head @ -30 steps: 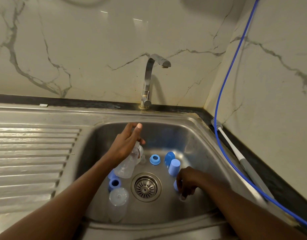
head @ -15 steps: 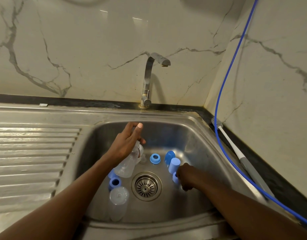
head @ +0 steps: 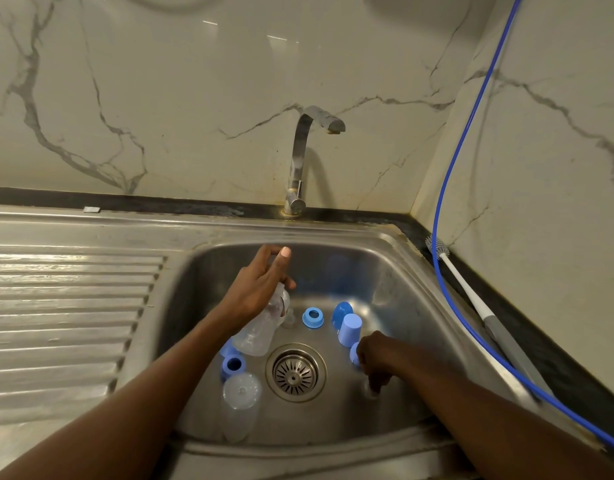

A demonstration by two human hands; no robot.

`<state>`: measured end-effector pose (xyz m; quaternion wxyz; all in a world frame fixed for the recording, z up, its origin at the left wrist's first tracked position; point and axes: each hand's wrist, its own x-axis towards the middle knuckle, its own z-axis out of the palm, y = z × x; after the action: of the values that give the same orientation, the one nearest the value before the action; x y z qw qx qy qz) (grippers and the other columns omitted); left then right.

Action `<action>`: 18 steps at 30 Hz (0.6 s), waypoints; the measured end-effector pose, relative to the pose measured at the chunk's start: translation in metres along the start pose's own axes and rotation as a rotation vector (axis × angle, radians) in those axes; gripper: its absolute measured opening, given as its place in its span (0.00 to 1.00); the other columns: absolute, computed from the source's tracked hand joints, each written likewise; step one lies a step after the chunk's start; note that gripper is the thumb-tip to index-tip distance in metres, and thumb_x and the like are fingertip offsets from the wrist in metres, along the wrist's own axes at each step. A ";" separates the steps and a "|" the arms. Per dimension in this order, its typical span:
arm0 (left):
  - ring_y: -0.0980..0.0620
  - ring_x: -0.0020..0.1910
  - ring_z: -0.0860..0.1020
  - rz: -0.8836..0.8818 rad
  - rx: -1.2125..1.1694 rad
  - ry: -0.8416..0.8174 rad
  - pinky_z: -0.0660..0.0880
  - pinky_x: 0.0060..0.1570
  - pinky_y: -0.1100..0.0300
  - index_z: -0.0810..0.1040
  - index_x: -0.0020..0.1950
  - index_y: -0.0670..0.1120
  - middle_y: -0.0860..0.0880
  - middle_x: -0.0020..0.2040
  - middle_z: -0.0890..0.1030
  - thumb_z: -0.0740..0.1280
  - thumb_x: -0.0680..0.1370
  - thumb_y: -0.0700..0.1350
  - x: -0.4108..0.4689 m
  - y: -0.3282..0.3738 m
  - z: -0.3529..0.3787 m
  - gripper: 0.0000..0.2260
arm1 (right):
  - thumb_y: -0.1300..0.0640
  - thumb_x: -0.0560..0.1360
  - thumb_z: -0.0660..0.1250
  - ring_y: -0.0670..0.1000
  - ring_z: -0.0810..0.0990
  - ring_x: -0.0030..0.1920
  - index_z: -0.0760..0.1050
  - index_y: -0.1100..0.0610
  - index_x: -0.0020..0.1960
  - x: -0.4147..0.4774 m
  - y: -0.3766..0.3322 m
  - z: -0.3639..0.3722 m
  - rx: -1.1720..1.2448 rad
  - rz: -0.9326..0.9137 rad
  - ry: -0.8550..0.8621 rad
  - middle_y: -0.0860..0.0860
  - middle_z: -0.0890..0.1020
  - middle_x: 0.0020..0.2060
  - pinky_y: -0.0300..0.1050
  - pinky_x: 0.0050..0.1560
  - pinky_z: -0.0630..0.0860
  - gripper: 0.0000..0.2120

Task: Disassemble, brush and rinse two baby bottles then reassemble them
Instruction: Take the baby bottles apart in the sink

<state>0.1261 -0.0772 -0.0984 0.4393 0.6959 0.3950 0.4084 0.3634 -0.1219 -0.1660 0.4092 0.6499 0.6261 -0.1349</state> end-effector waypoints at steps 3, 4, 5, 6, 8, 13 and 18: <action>0.41 0.41 0.83 -0.063 -0.155 -0.019 0.83 0.42 0.48 0.69 0.63 0.50 0.44 0.45 0.84 0.56 0.82 0.59 0.000 0.002 0.001 0.17 | 0.50 0.70 0.76 0.45 0.76 0.32 0.72 0.56 0.39 -0.020 0.013 -0.011 0.255 0.087 0.041 0.49 0.78 0.33 0.40 0.48 0.77 0.14; 0.42 0.41 0.83 -0.088 -0.221 -0.025 0.83 0.42 0.49 0.68 0.63 0.51 0.44 0.46 0.84 0.56 0.82 0.60 0.000 0.004 0.001 0.17 | 0.51 0.69 0.76 0.44 0.76 0.31 0.72 0.55 0.39 -0.030 0.018 -0.016 0.376 0.102 0.141 0.47 0.78 0.32 0.38 0.43 0.75 0.14; 0.43 0.42 0.83 -0.109 -0.275 -0.026 0.82 0.43 0.50 0.68 0.64 0.51 0.44 0.47 0.83 0.55 0.81 0.60 0.001 0.005 0.001 0.17 | 0.51 0.69 0.76 0.45 0.77 0.33 0.73 0.55 0.41 -0.039 0.021 -0.020 0.501 0.093 0.277 0.48 0.78 0.34 0.38 0.41 0.74 0.12; 0.43 0.43 0.83 -0.125 -0.328 -0.030 0.82 0.45 0.51 0.68 0.64 0.51 0.43 0.49 0.83 0.55 0.81 0.59 0.001 0.005 0.001 0.17 | 0.50 0.70 0.75 0.47 0.79 0.37 0.75 0.54 0.43 -0.045 0.021 -0.025 0.664 0.060 0.423 0.48 0.80 0.37 0.39 0.42 0.75 0.12; 0.43 0.47 0.82 -0.144 -0.449 -0.052 0.81 0.49 0.50 0.68 0.65 0.50 0.41 0.53 0.80 0.56 0.82 0.57 0.002 0.005 0.001 0.16 | 0.45 0.71 0.74 0.52 0.84 0.43 0.76 0.56 0.48 -0.063 0.007 -0.040 1.170 -0.137 0.611 0.53 0.84 0.42 0.45 0.48 0.80 0.16; 0.47 0.46 0.82 -0.126 -0.751 -0.059 0.81 0.45 0.54 0.68 0.68 0.48 0.43 0.52 0.79 0.59 0.80 0.53 0.003 0.008 0.003 0.18 | 0.40 0.75 0.65 0.53 0.82 0.56 0.68 0.49 0.67 -0.091 -0.041 -0.067 1.673 -0.569 0.369 0.51 0.79 0.58 0.52 0.52 0.82 0.24; 0.47 0.57 0.79 -0.080 -0.496 0.082 0.78 0.54 0.53 0.66 0.69 0.50 0.44 0.61 0.76 0.55 0.83 0.55 0.005 0.006 0.001 0.17 | 0.41 0.71 0.71 0.48 0.81 0.47 0.66 0.43 0.62 -0.090 -0.038 -0.078 1.471 -0.359 0.850 0.50 0.76 0.59 0.52 0.45 0.83 0.24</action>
<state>0.1301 -0.0749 -0.0920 0.5960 0.5335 0.3274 0.5030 0.2857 -0.1346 -0.0686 -0.4111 0.6361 0.5728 -0.3136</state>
